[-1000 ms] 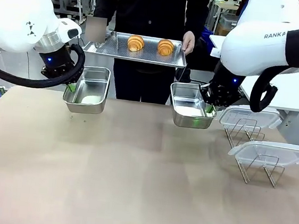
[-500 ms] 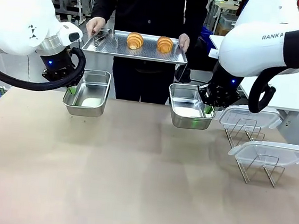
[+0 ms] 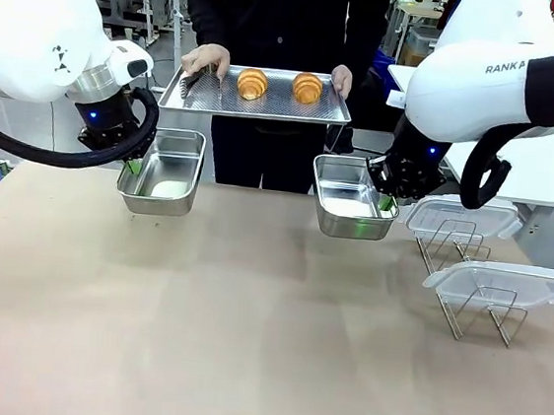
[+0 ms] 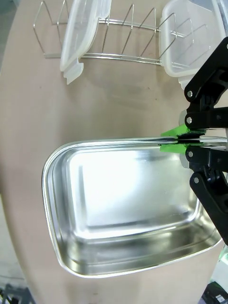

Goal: Place the bread in airtight containers.
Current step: Once an object is inside an Airtight Container , place the container in the center of the table.

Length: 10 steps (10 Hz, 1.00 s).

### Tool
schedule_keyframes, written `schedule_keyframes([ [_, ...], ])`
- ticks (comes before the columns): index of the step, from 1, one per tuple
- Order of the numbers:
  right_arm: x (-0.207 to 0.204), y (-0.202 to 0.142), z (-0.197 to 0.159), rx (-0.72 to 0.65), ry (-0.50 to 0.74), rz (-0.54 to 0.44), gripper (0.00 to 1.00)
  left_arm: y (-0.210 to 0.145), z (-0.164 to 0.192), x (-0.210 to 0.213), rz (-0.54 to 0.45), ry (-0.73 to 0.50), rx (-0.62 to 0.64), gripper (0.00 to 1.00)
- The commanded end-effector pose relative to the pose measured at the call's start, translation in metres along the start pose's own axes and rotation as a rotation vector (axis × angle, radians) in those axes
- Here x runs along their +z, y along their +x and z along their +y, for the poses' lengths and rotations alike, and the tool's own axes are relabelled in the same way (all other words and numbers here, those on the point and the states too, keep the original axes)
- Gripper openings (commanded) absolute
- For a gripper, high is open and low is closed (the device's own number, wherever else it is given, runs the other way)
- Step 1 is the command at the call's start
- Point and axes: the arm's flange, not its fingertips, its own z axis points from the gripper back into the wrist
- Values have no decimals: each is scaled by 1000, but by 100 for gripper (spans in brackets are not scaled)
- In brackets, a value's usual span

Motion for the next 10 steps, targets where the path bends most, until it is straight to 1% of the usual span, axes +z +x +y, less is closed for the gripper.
schedule_keyframes([
  [1, 3, 1, 0, -8, -1, -16, 0, 2, -1, 4, -8, 0, -16, 0],
  [10, 3, 1, 0, -8, -1, -16, 0, 2, -1, 4, -8, 0, -16, 0],
])
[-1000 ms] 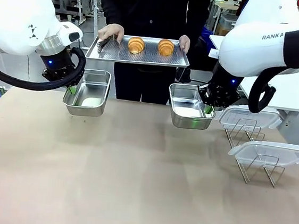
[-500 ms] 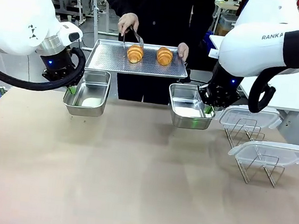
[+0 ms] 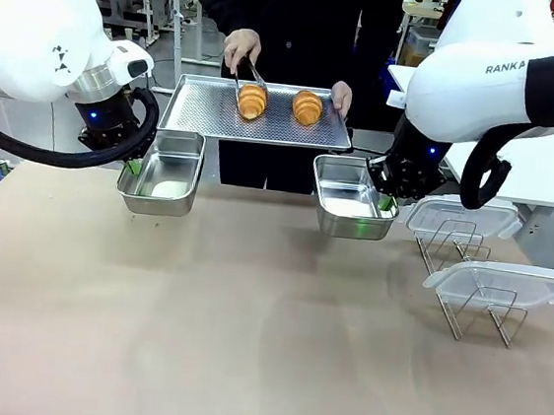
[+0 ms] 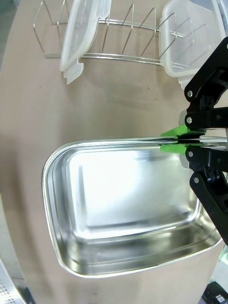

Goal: Place the bread in airtight containers.
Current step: Once an object is inside an Airtight Container , place the container in the center of the table.

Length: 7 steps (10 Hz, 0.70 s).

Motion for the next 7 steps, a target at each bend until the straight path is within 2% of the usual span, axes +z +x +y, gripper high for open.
schedule_keyframes([
  [1, 3, 1, 0, -8, -1, -16, 0, 2, -1, 4, -8, 0, -16, 0],
  [7, 3, 1, 0, -8, -1, -16, 0, 2, -1, 4, -8, 0, -16, 0],
])
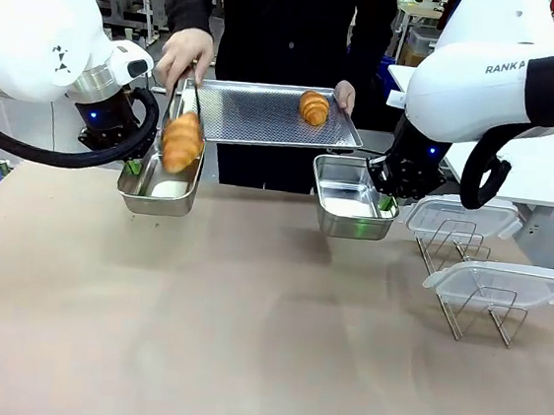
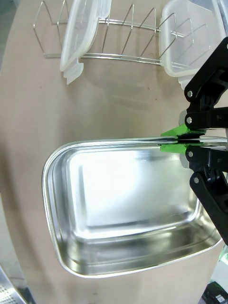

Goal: Place the bread in airtight containers.
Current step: Once an object is inside an Airtight Container , place the container in the center of the table.

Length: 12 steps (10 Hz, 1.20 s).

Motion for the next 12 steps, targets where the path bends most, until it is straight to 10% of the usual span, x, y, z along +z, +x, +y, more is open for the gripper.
schedule_keyframes([
  [1, 3, 1, 0, -8, -1, -16, 0, 2, -1, 4, -8, 0, -16, 0],
  [12, 3, 1, 0, -8, -1, -16, 0, 0, 0, 0, 0, 0, 0, 5],
])
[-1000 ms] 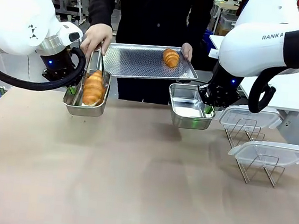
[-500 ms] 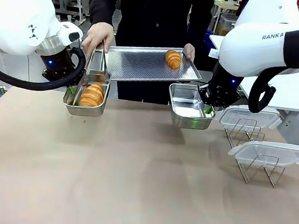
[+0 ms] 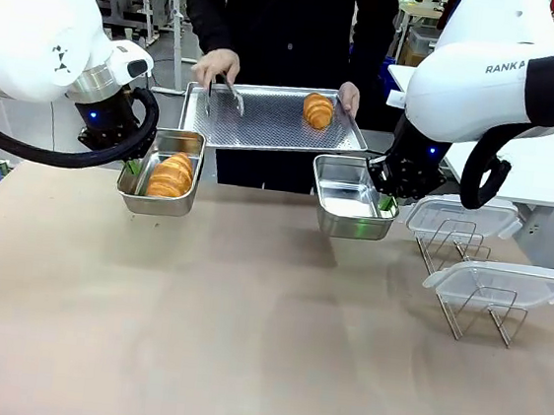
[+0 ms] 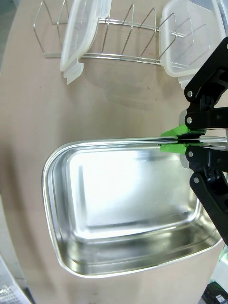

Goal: Place the bread in airtight containers.
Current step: Once an object is inside an Airtight Container , place the container in the center of the table.

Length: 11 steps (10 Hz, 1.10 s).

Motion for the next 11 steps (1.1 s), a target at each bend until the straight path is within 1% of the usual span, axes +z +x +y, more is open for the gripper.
schedule_keyframes([
  [1, 3, 1, 0, -8, -1, -16, 0, -9, 9, 3, 2, 4, 23, 5],
  [4, 3, 1, 0, -8, -1, -16, 0, -34, 35, 8, 34, 26, 118, 5],
  [5, 3, 1, 0, -8, -1, -16, 0, -38, 50, -1, 85, 20, 141, 5],
  [6, 3, 1, 0, -8, -1, -16, 0, -46, 63, -14, 118, 11, 135, 5],
  [7, 3, 1, 0, -8, -1, -16, 0, -52, 71, -23, 98, 5, 138, 5],
  [8, 3, 1, 0, -8, -1, -16, 0, -59, 77, -34, 101, 16, 139, 5],
  [11, 3, 1, 0, -8, -1, -16, 0, -74, 83, -64, 104, 20, 64, 5],
])
